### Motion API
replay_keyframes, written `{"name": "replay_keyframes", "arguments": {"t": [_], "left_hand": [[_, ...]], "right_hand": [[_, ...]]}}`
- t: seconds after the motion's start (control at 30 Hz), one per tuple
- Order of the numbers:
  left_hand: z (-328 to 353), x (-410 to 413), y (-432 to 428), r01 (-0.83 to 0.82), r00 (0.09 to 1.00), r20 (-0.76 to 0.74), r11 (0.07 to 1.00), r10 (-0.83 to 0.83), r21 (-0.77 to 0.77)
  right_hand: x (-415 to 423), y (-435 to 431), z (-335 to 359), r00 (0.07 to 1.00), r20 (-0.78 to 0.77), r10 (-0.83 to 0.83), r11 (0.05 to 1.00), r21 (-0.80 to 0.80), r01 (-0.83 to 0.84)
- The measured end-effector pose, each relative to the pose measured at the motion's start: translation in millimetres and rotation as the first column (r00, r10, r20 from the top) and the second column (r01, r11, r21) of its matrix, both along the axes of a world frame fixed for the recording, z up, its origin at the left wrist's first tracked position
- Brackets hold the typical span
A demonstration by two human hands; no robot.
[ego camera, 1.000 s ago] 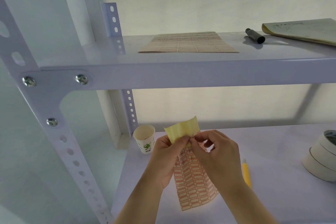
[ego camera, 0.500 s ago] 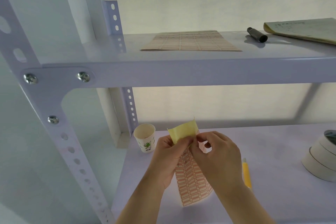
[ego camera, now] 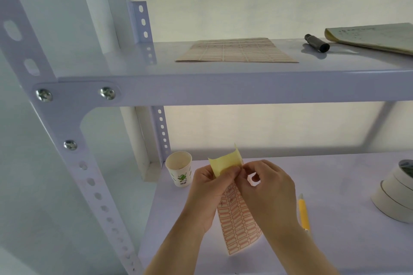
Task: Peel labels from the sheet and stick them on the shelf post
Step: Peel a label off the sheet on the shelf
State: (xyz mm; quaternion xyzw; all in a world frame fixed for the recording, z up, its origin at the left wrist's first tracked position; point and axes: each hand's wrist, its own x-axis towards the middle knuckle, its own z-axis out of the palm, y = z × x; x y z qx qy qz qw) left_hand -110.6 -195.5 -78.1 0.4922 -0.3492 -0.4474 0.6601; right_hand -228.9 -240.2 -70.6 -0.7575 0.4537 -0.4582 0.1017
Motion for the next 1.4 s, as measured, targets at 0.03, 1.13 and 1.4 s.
{"name": "replay_keyframes", "arguments": {"t": [0.03,1.13,1.4], "left_hand": [[0.2,-0.2,0.0,0.004,0.999,-0.036,1.000,-0.004,-0.008],[-0.5,6.1,1.7,-0.060,0.998,-0.027,0.998,0.060,0.003],[-0.6,5.4,2.8,-0.058,0.998,-0.014,0.998,0.059,0.016]], "right_hand": [[0.0,-0.1,-1.2,1.000,0.014,0.020,1.000,-0.005,-0.020],[-13.8,-10.1,1.6,0.968,0.058,0.242,0.961,0.119,-0.248],[-15.0,-8.1,1.4,0.967,0.065,0.245,0.955,0.157,-0.252]]}}
